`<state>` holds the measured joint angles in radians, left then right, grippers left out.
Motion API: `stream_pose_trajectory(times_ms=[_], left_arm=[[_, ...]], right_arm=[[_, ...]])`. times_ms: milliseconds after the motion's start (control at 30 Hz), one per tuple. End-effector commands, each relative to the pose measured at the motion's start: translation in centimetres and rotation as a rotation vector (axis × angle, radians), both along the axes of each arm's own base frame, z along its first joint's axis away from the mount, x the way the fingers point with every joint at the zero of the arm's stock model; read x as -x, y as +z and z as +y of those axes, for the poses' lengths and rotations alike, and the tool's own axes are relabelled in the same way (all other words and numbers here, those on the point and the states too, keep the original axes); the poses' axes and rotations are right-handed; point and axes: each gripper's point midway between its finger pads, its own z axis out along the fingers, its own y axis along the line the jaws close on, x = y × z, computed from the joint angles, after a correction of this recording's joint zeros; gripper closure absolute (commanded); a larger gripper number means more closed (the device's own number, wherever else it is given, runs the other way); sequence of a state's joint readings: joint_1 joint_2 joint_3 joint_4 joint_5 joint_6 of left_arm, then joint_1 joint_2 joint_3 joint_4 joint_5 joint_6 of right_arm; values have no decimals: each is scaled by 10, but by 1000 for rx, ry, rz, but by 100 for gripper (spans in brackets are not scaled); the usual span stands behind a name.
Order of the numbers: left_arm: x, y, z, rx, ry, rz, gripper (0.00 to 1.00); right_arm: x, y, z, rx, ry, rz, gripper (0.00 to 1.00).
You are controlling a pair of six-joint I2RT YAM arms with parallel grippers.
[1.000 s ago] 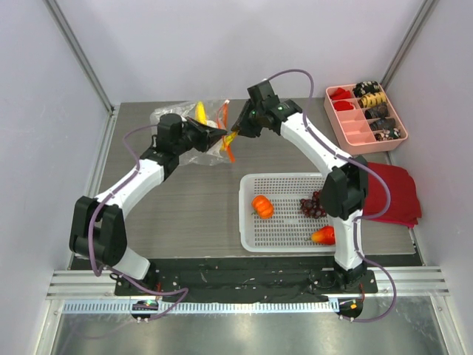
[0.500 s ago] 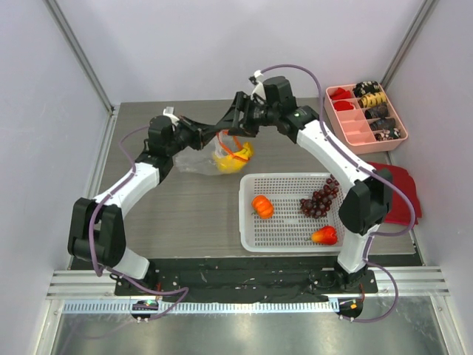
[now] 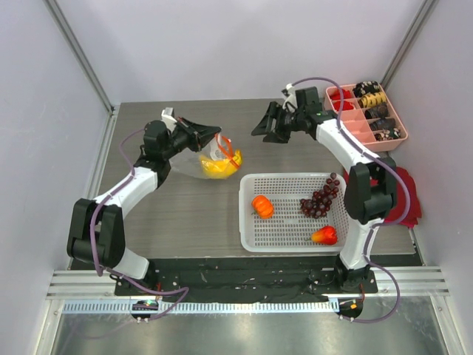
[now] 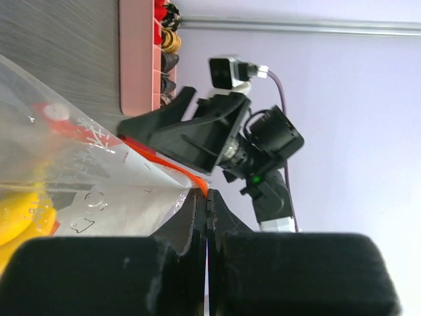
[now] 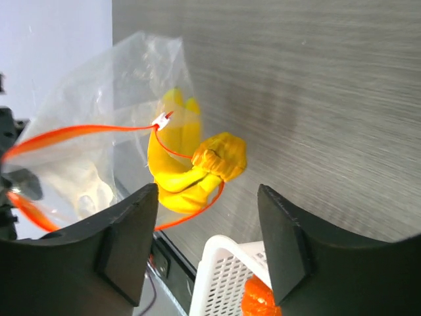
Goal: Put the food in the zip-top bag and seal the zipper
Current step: Place the fake fruit in the zipper food storage bag.
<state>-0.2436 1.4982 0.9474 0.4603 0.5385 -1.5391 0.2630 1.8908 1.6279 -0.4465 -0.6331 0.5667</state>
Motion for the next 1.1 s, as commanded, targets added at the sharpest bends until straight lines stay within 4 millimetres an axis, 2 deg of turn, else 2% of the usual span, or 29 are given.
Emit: stream_pose_trajectory(times_ms=[0,167,300,433,533,600,633,667,700,833,900,967,1067], left_arm=[[13,62,-3,54,-51,-174,100],[16,71,-5,54,-62,-183,100],[19,70,-9,55,-74,-181,100],[21,71,-8,55,-71,-181,100],[21,73,-8,57,-69,-189,100],[20,76,-8,63,-68,-200,100],[19,78,-8,65,-67,-204,100],[18,78,-8,67,-65,-202,100],[18,80,-9,69,-67,-206,100],[20,82,-8,67,-71,-214,100],[20,82,-9,69,-71,-215,100],[19,82,-9,70,-73,-218,100],[18,84,-10,73,-75,-221,100]], right_arm=[[9,-4,22,-43,162,-88,29],[26,-2,53,-61,274,-195,24],[23,-11,66,-44,290,-206,24],[28,-16,70,-106,305,-108,34],[43,-11,78,-205,331,-25,41],[47,-2,80,-249,312,14,31],[48,-5,79,-240,302,25,25],[47,-6,75,-227,292,12,15],[45,-6,71,-211,276,4,11],[25,-13,45,-198,158,61,6],[25,-15,41,-202,137,90,5],[31,-20,41,-209,140,117,5],[38,-19,51,-303,163,181,6]])
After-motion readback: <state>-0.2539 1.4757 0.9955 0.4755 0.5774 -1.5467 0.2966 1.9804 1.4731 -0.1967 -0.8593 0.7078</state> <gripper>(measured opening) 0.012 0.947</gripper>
